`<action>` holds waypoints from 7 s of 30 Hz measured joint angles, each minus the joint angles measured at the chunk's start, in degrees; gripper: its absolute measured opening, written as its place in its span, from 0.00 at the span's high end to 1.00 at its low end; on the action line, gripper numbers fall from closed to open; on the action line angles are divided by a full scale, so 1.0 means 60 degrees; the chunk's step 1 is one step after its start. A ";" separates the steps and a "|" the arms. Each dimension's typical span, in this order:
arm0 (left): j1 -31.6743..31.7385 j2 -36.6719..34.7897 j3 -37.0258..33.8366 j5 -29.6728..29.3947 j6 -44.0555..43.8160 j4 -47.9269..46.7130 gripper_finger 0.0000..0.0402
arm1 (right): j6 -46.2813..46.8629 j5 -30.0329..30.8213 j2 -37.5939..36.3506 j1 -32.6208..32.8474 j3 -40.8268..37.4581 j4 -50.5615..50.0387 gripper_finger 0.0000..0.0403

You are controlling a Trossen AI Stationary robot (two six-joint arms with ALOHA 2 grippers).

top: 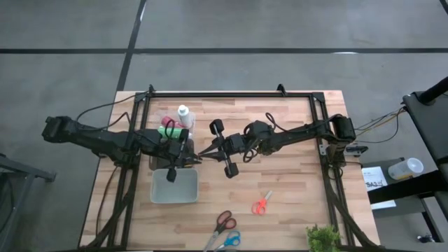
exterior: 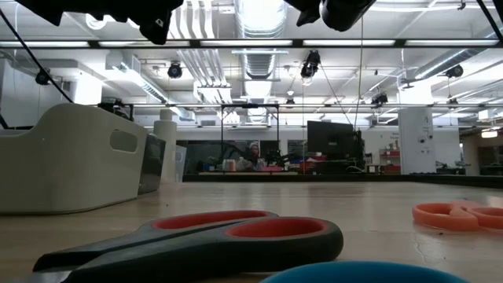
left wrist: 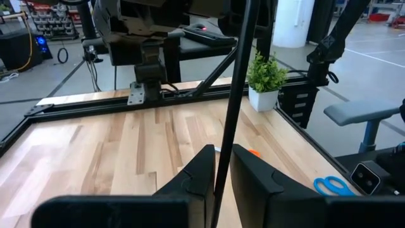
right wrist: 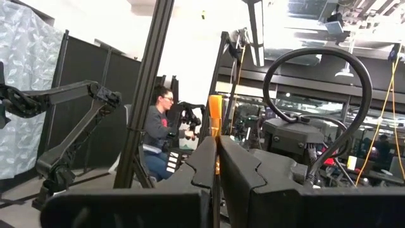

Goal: Pick & Place Paint Supplies
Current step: Put the orange paint brush into the black bin

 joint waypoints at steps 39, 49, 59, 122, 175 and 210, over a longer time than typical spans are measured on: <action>0.0000 0.0011 0.0000 -0.0029 -0.1002 0.0004 0.85 | -0.0025 -0.0001 0.0000 -0.0004 -0.0004 -0.0189 0.97; 0.0004 0.0011 0.0000 -0.0029 -0.0966 -0.0134 0.87 | -0.0025 -0.0001 0.0000 -0.0004 -0.0004 -0.0203 0.97; 0.0000 0.0011 0.0000 0.0017 -0.0675 -0.0138 0.95 | -0.0025 0.0041 0.0000 -0.0040 -0.0004 -0.0197 0.97; 0.0011 0.0015 0.0000 -0.0033 -0.0788 -0.0157 0.93 | 0.0014 0.0477 0.0000 -0.0022 -0.0001 -0.0392 0.97; 0.0004 0.0015 0.0000 -0.0040 -0.0790 -0.0311 0.93 | 0.2065 0.2749 -0.0269 0.0007 0.0000 -0.0426 0.47; 0.0004 0.0011 0.0007 -0.0459 -0.0802 -0.0353 0.98 | 0.2081 0.4061 -0.6345 0.0058 -0.6682 -0.0445 0.47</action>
